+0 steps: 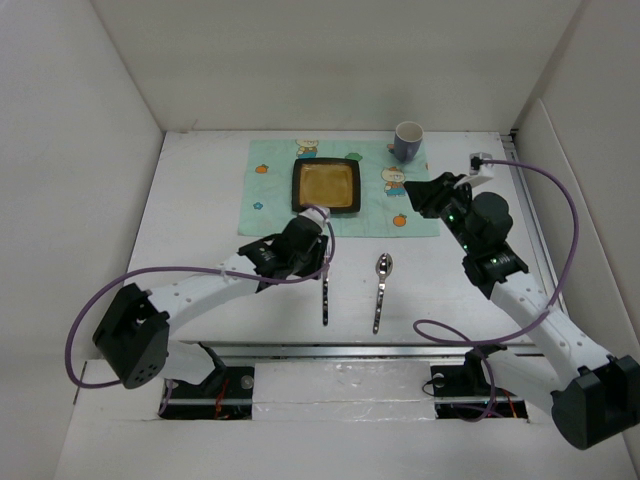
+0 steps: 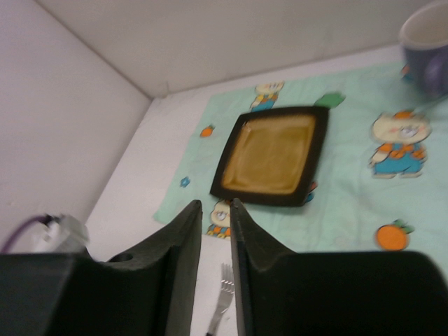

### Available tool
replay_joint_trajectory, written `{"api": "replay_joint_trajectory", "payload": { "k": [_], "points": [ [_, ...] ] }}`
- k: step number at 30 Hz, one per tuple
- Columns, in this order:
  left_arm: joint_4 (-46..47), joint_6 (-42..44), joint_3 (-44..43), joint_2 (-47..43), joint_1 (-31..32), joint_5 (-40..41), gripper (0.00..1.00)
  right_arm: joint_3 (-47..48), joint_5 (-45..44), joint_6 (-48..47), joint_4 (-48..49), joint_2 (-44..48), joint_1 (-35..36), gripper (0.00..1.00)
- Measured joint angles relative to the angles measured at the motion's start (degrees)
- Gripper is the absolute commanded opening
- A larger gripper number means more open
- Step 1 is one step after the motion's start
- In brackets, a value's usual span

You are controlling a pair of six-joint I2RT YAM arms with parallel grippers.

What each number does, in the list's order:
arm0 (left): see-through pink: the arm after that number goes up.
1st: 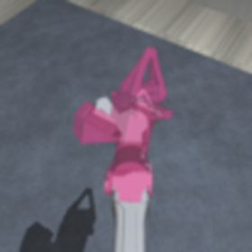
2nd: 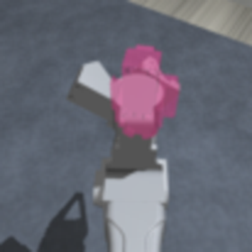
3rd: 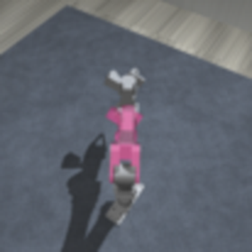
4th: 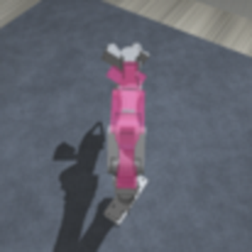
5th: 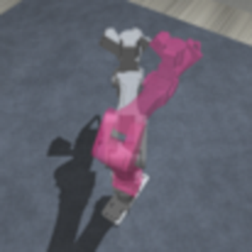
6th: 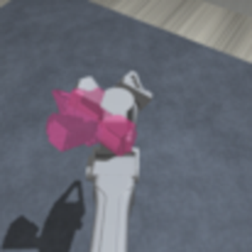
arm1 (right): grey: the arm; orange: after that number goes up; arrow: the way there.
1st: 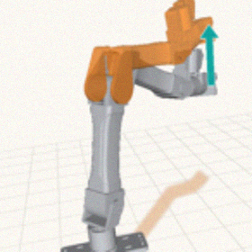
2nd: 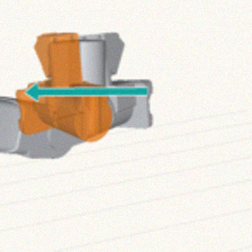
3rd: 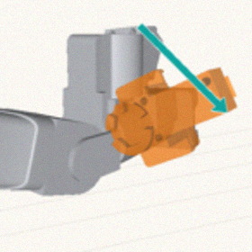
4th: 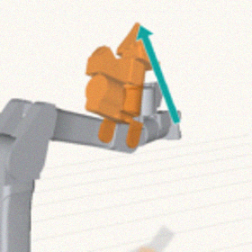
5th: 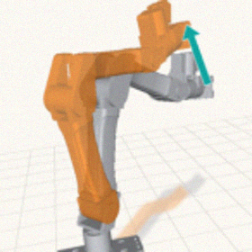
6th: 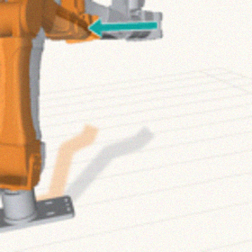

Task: Set the dinner table for one person

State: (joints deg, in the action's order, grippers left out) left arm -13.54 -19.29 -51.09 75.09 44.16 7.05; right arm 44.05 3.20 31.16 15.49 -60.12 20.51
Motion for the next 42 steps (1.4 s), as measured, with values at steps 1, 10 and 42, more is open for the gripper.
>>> {"api": "replay_joint_trajectory", "payload": {
  "k": [1,10,42],
  "points": [
    [-0.3,-0.7,0.0,2.0,2.1,0.3,0.36,-0.4,-0.8,-0.6,0.0,2.0,-0.8,0.38],
    [-3.6,-13.2,-1.7,13.8,12.6,9.2,0.46,-5.8,1.5,-2.1,-3.1,6.8,-8.6,0.38],
    [-2.9,-10.8,-19.4,10.1,-3.7,17.2,0.0,-7.0,9.3,-2.2,-3.0,7.1,-11.9,0.37]
  ]
}}
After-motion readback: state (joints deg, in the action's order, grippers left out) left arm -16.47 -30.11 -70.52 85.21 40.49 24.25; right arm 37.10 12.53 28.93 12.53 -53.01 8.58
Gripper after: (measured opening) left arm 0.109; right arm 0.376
